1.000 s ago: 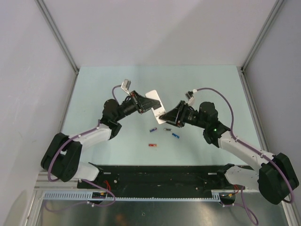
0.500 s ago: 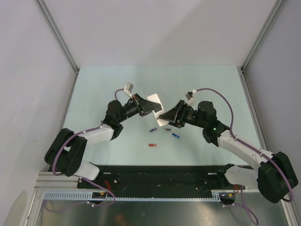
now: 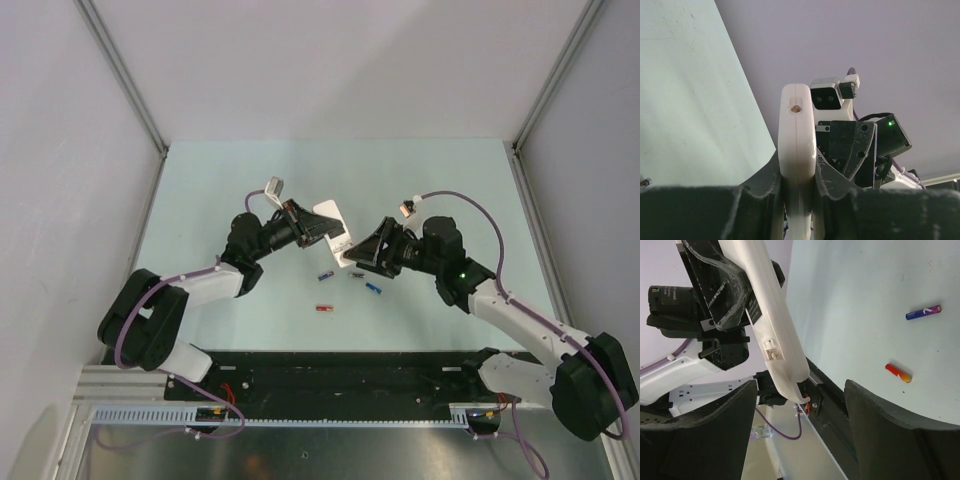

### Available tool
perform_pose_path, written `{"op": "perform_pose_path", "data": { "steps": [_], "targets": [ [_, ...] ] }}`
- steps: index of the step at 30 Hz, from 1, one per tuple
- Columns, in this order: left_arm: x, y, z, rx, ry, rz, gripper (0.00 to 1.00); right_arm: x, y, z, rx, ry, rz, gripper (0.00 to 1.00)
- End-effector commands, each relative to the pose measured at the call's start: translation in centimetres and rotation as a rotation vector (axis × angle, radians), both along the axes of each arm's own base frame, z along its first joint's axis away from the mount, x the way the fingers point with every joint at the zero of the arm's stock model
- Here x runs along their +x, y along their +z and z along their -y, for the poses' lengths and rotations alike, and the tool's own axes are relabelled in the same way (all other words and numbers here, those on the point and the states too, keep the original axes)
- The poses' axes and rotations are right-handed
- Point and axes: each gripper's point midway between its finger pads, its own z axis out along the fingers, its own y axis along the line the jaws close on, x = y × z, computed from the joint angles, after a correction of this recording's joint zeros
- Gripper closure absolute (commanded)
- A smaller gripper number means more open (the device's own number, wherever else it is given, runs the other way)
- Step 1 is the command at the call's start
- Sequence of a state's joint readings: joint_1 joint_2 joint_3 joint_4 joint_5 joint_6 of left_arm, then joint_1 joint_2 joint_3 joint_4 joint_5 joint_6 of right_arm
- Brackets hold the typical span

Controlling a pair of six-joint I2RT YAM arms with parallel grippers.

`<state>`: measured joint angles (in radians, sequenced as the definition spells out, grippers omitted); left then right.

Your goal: Load the batteries into the remote control

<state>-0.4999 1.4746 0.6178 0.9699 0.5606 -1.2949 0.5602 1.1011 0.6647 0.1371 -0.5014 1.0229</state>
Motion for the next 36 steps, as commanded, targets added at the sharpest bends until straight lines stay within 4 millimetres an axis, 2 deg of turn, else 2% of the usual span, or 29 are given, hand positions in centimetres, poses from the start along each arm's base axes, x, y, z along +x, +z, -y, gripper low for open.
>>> {"op": "perform_pose_path", "data": {
  "steps": [1,2,3,4,5,6,8,9,10,12,14,16,17,18,24,31,36],
  "targets": [
    [0.2,2.7,-0.1,-0.052,0.007,0.062,1.00,-0.1,2.5,1.0,-0.024,-0.023,0.101,0.24],
    [0.3,2.6,-0.2,-0.050,0.009,0.060,1.00,0.1,2.5,1.5,-0.054,-0.038,0.129,0.23],
    [0.4,2.4,-0.3,-0.048,0.012,0.056,1.00,0.1,3.3,1.5,-0.063,-0.039,0.155,0.19],
    [0.5,2.3,-0.4,-0.047,0.013,0.055,1.00,-0.4,2.2,2.0,-0.118,-0.038,0.126,0.18],
    [0.5,2.2,-0.4,-0.045,0.014,0.054,1.00,-0.2,2.5,2.4,-0.161,-0.057,0.170,0.15],
    [0.6,2.1,-0.5,-0.043,0.017,0.052,1.00,-1.0,1.9,2.6,-0.220,-0.043,0.164,0.11],
    [0.6,1.8,-0.4,-0.035,0.016,0.047,1.00,-0.4,3.4,3.0,-0.308,-0.090,0.243,0.06],
    [0.6,1.7,-0.4,-0.032,0.016,0.044,1.00,-0.9,2.6,3.6,-0.412,-0.069,0.275,0.05],
    [0.7,1.5,-0.5,-0.029,0.020,0.040,1.00,-1.1,4.5,3.0,-0.457,-0.086,0.347,0.04],
    [0.7,1.1,-0.4,-0.017,0.018,0.024,1.00,-1.4,3.2,3.1,-0.623,-0.043,0.390,0.02],
    [0.8,0.6,-0.4,-0.001,0.018,0.005,1.00,-1.6,4.2,2.3,-0.690,-0.029,0.444,0.01],
    [0.8,0.4,-0.3,0.007,0.018,-0.002,1.00,-1.7,3.4,1.8,-0.761,0.005,0.464,0.00],
    [0.8,0.2,-0.3,0.017,0.018,-0.012,1.00,-1.5,3.8,1.7,-0.766,0.001,0.474,0.00],
    [0.8,0.3,-0.3,0.019,0.017,-0.010,1.00,-1.4,3.2,1.5,-0.796,0.013,0.470,0.00],
    [0.7,-0.1,-0.3,0.033,0.013,-0.021,1.00,-1.0,2.6,1.1,-0.899,0.013,0.495,0.00],
    [0.4,-0.3,-0.3,0.034,0.007,-0.028,1.00,-0.7,2.8,-0.1,-0.877,0.026,0.520,0.00],
    [0.2,-0.3,-0.3,0.033,-0.001,-0.029,1.00,-0.7,1.9,-0.8,-0.883,0.058,0.513,0.04]
  ]
}}
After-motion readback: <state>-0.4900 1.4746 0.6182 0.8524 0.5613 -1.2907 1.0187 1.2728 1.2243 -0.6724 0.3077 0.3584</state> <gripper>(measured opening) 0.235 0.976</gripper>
